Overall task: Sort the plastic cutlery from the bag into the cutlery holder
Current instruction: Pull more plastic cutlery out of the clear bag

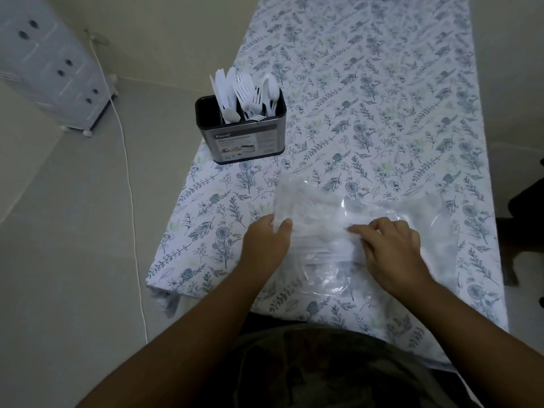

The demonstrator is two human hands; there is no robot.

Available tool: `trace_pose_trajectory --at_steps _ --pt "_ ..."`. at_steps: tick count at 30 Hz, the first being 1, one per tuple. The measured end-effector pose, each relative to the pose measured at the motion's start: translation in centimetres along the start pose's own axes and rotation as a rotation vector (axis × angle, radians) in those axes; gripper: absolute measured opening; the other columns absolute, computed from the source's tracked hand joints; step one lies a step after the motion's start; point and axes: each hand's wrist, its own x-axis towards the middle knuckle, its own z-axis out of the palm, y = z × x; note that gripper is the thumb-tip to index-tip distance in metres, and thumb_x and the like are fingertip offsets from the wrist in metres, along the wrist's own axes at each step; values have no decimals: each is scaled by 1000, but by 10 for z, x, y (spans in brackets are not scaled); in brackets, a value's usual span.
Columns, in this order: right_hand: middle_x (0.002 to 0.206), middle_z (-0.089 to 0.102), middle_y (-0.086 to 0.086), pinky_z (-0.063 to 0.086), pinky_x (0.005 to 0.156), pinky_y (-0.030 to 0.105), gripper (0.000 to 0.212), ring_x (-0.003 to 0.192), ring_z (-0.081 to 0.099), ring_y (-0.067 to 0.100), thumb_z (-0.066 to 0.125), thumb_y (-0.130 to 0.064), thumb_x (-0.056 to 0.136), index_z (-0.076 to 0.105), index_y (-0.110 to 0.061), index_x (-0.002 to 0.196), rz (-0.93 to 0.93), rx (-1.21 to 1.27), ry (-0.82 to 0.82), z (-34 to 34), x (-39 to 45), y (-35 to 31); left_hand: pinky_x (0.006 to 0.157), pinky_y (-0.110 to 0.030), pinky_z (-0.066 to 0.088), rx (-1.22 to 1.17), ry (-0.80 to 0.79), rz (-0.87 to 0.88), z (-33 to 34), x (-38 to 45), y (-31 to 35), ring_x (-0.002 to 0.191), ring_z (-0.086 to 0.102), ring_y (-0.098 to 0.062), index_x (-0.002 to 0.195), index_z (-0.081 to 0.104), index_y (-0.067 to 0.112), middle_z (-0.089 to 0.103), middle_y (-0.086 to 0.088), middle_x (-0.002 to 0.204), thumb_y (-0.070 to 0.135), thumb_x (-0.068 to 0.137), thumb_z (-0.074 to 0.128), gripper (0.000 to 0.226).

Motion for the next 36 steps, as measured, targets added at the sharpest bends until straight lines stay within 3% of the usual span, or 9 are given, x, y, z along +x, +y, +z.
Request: trace_pose_trajectory --at_steps 5,9,12,16,20,25,28,32,36 --pt "89 69 -7 21 84 30 29 96 48 23 69 -12 92 70 -26 117 -65 136 140 -51 17 -28 91 -45 53 -108 -19 -85 -2 -2 -4 100 66 -27 118 65 8 69 -11 108 48 89 56 50" --pt "94 73 -6 21 80 32 27 95 50 25 74 -6 89 76 -27 105 -197 85 153 -62 15 -48 63 -31 35 -213 -17 -83 1 -9 -9 65 41 -12 83 54 8 44 5 72 31 97 50 28" --pt "97 73 -6 23 77 33 31 92 51 25 74 -2 87 78 -26 106 -275 67 217 -63 16 -53 66 -28 41 -243 -35 -73 2 -12 -12 75 52 -8 90 62 17 57 7 82 32 101 48 23" --pt "92 73 -8 25 78 35 35 88 52 24 77 2 84 79 -27 104 -304 90 245 -59 12 -46 89 -23 42 -223 -40 -84 1 -17 -13 107 57 -5 138 56 14 60 2 130 36 103 46 42" --pt "94 75 -9 26 84 36 34 92 55 25 78 2 82 80 -28 99 -271 75 242 -53 14 -38 75 -21 43 -255 -43 -96 -1 -16 -15 93 55 2 133 58 18 62 6 122 35 102 50 37" --pt "102 67 -2 20 88 32 23 103 50 31 73 -13 84 80 -29 98 -122 24 339 -52 12 -42 74 -26 52 -283 14 -30 -5 -20 -20 85 66 -12 99 69 22 71 4 94 30 95 64 10" --pt "93 66 -8 23 85 34 19 101 53 25 66 -40 85 77 -33 99 -68 96 171 -51 6 -64 64 -23 48 -315 5 17 -10 -23 -13 71 63 -9 98 74 18 69 5 79 28 97 61 16" --pt "101 74 -11 40 95 38 70 112 56 17 41 -88 75 77 -34 100 22 71 -216 -36 18 -85 71 -29 49 -542 -179 -44 -20 -25 5 80 66 -18 100 76 12 76 -3 86 35 89 44 42" --pt "107 73 -5 43 106 46 53 112 62 17 57 -78 80 77 -32 98 121 195 -357 -28 29 -83 86 -33 48 -482 -400 108 -20 -23 0 104 68 -19 114 73 16 77 -3 104 37 88 19 63"
